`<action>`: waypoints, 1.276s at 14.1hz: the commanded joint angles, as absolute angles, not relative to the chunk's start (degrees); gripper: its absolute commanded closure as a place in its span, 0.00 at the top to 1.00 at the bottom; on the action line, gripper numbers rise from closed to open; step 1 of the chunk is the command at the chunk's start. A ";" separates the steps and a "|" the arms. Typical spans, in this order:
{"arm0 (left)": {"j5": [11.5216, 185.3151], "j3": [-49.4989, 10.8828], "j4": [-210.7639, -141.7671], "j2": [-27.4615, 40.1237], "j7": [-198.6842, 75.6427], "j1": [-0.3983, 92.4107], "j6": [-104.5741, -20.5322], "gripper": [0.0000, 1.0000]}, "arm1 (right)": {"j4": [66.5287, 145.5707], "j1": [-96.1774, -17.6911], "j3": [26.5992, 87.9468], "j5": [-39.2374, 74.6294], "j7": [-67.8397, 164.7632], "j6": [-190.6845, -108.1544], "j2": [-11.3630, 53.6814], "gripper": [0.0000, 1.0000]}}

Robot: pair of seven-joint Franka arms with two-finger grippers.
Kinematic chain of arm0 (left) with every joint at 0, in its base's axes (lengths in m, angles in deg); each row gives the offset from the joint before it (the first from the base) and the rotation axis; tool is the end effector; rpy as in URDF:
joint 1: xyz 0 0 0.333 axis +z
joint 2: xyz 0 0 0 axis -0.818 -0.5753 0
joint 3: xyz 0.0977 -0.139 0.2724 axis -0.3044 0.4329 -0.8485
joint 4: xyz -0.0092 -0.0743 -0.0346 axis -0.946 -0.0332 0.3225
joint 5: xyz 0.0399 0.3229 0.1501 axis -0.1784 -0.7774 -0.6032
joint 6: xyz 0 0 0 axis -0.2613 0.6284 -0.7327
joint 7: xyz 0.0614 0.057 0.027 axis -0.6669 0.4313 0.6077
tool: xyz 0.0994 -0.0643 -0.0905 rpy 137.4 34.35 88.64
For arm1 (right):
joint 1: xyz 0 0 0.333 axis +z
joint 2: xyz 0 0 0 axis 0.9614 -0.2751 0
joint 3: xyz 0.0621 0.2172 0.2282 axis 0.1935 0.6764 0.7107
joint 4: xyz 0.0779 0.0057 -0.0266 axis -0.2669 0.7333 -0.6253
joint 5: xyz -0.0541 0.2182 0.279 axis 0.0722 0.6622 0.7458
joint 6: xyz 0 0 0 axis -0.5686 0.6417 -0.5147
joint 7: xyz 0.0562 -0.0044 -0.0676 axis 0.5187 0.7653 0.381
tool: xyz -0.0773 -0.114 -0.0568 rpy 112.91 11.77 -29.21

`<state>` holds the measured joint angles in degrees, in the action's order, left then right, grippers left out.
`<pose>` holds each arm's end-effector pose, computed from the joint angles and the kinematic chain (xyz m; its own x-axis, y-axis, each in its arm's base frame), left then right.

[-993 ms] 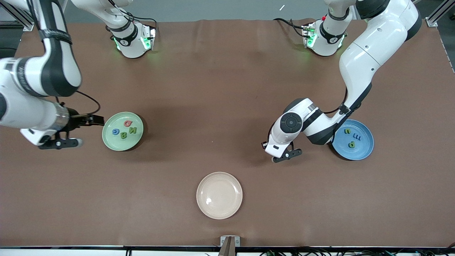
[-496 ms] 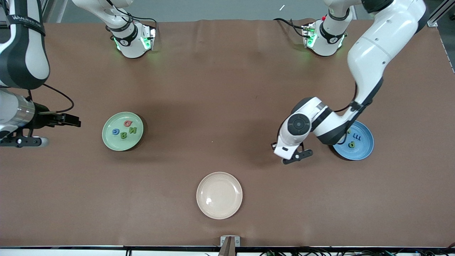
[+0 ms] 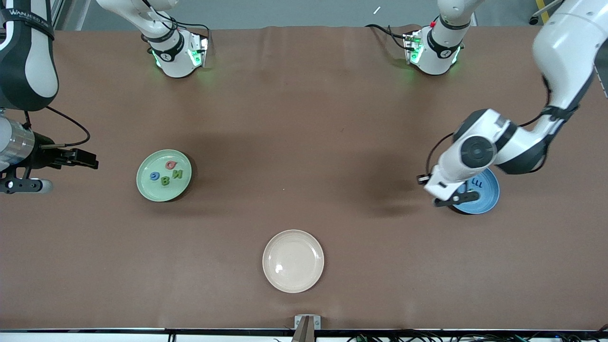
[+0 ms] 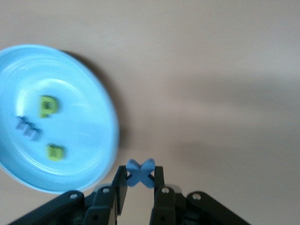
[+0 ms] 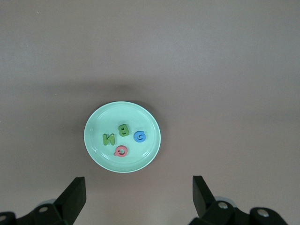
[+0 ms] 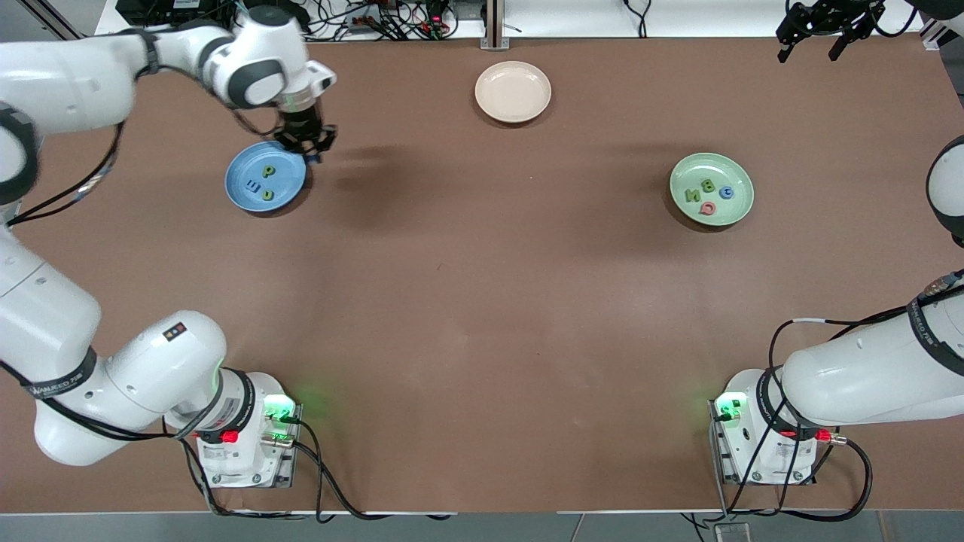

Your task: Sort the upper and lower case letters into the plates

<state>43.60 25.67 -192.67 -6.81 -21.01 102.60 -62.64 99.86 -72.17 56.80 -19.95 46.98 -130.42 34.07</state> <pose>0.5398 -0.0720 0.2389 0.9878 0.1234 -0.0947 0.1097 -0.9843 -0.1380 0.5669 -0.0381 0.4761 0.9927 -0.0075 -0.1202 -0.0047 -0.9997 0.0238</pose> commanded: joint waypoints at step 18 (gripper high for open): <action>27.99 18.26 -199.43 -10.50 -29.74 110.78 -79.86 0.97 | 89.57 -74.82 57.98 -19.68 48.88 -121.35 34.78 1.00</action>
<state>28.98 19.08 -199.53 -11.32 -29.30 111.28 -78.97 91.82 -74.55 57.50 -20.22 48.44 -123.55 34.31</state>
